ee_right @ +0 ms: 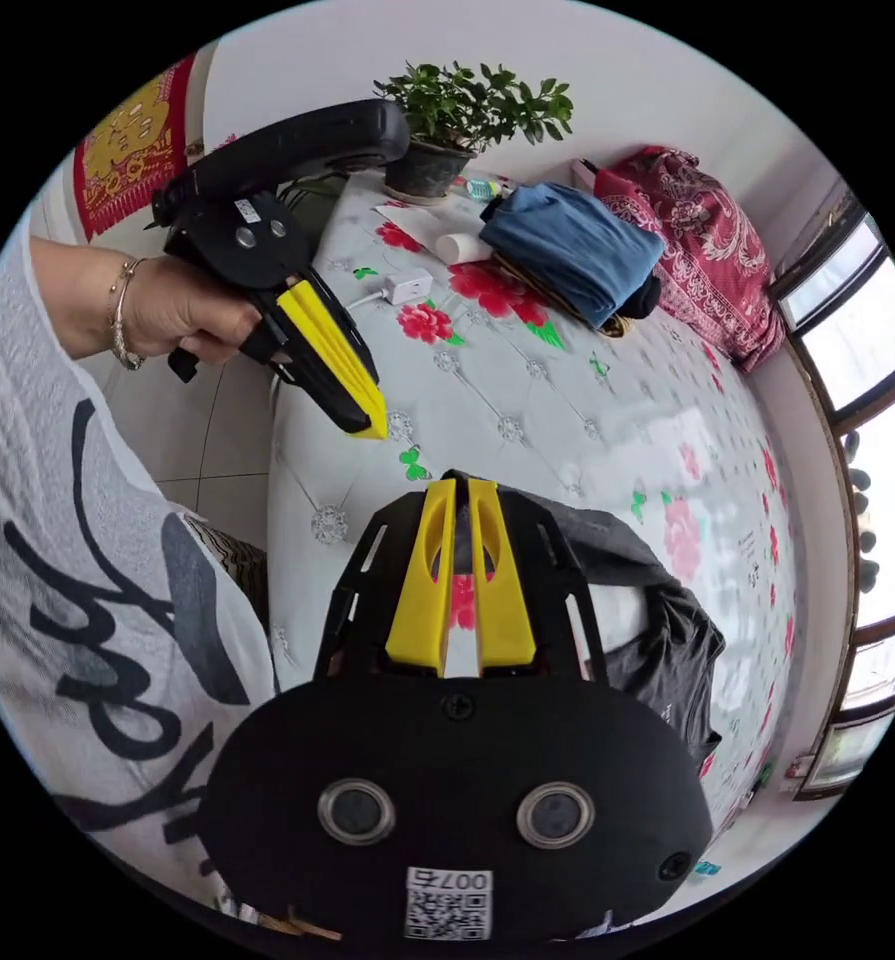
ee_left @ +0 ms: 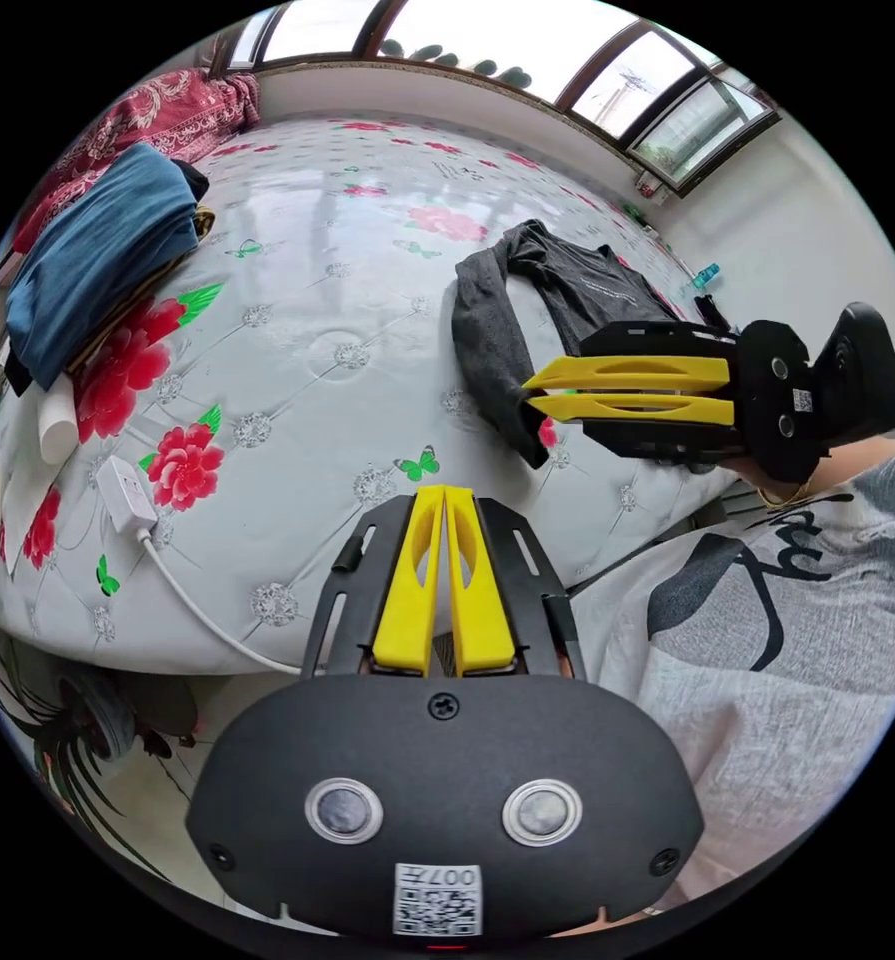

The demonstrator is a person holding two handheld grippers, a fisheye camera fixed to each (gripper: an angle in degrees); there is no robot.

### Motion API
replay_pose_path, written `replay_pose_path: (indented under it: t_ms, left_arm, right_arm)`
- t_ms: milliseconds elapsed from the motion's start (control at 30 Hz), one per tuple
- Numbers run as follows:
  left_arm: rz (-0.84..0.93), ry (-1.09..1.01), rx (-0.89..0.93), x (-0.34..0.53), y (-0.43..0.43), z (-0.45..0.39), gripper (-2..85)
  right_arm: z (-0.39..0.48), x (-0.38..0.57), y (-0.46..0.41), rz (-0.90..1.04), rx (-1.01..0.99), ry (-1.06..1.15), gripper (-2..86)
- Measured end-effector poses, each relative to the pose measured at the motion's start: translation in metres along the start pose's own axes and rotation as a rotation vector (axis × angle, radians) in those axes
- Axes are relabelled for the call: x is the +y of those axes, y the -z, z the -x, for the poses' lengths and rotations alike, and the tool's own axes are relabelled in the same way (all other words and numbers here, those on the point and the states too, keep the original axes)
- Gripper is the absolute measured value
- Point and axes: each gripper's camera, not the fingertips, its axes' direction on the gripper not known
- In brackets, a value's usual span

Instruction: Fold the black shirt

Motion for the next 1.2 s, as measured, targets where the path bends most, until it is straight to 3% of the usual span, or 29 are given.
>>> replay_pose_path:
  t_ms: [233, 467, 667, 833, 1067, 1200]
  left_arm:
    - [-0.046, -0.015, 0.042, -0.014, 0.008, 0.016, -1.0]
    - [-0.11, 0.033, -0.009, -0.029, 0.021, 0.037, -1.0]
    - [-0.12, 0.09, -0.054, -0.032, 0.023, 0.055, -1.0]
    - [-0.124, 0.063, -0.01, -0.051, 0.008, 0.062, -1.0]
    - [-0.07, -0.137, 0.074, -0.111, -0.046, 0.03, -1.0]
    - [-0.016, -0.335, 0.116, -0.143, -0.087, -0.029, -1.0]
  right_arm:
    - [-0.034, -0.01, -0.004, 0.012, -0.013, -0.046, 0.0]
    - [-0.132, -0.069, 0.019, -0.197, 0.013, -0.09, 0.1]
    - [-0.188, -0.096, 0.003, -0.232, -0.21, -0.078, 1.9]
    - [-0.196, 0.02, -0.005, -0.182, -0.223, -0.127, 3.3]
    - [-0.193, 0.305, -0.019, 0.276, -0.295, -0.573, 4.2]
    - [-0.195, 0.37, -0.007, 0.202, -0.266, -0.747, 3.7]
